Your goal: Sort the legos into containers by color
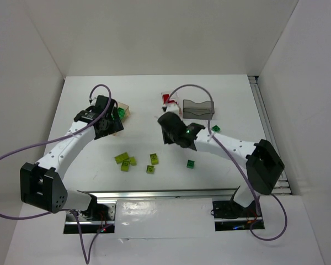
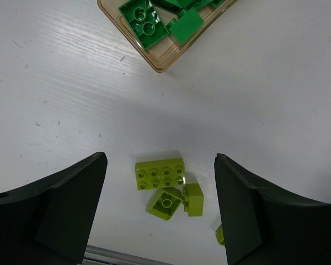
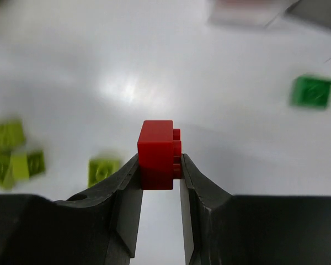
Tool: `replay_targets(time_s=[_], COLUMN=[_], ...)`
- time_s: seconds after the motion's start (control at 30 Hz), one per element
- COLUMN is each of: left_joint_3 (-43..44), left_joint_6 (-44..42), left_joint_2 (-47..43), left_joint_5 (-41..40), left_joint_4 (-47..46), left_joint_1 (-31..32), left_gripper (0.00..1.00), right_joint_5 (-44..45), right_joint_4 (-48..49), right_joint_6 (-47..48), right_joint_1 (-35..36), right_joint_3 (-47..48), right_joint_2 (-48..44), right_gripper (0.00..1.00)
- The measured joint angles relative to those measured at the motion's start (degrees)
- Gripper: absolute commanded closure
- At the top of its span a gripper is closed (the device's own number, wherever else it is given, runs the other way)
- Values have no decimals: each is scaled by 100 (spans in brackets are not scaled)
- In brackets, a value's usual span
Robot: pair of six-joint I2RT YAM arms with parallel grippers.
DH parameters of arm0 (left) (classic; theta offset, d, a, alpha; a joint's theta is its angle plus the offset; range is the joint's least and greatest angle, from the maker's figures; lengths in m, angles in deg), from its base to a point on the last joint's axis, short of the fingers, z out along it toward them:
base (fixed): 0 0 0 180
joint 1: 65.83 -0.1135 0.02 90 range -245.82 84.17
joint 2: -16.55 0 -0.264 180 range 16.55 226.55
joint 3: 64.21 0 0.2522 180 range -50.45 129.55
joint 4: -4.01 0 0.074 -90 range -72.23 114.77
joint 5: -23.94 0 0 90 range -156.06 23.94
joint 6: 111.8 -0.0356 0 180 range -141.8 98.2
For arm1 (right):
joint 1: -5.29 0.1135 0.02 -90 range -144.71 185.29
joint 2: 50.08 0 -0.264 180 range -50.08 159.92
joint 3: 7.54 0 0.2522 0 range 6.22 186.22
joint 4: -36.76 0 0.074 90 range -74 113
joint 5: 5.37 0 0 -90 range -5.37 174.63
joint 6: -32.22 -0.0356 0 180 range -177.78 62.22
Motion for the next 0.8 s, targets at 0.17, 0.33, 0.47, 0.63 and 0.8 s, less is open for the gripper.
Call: replay_targets(time_s=[0.17, 0.33, 0.47, 0.63, 0.8], left_joint_3=[2, 2, 2, 2, 2], left_joint_6=[-15, -20, -13, -7, -7], left_joint_2=[-9, -20, -24, -35, -35], left_joint_5=[-7, -11, -11, -42, -79], left_joint_4=[-2, 7, 7, 7, 7], left_joint_1=[0, -2, -2, -4, -4], left_gripper=[12, 12, 12, 12, 12], right_joint_5=[160, 214, 144, 2, -96], right_joint_4=[197, 396, 433, 551, 573], right_joint_6=[284, 636, 793, 901, 955], right_joint_1=[-1226, -1908, -2114, -2201, -2194], right_joint_3=[960, 1668, 2192, 2736, 3421], right_joint_2=[627, 1558, 2124, 2597, 3071], right_gripper=[66, 66, 66, 65, 52])
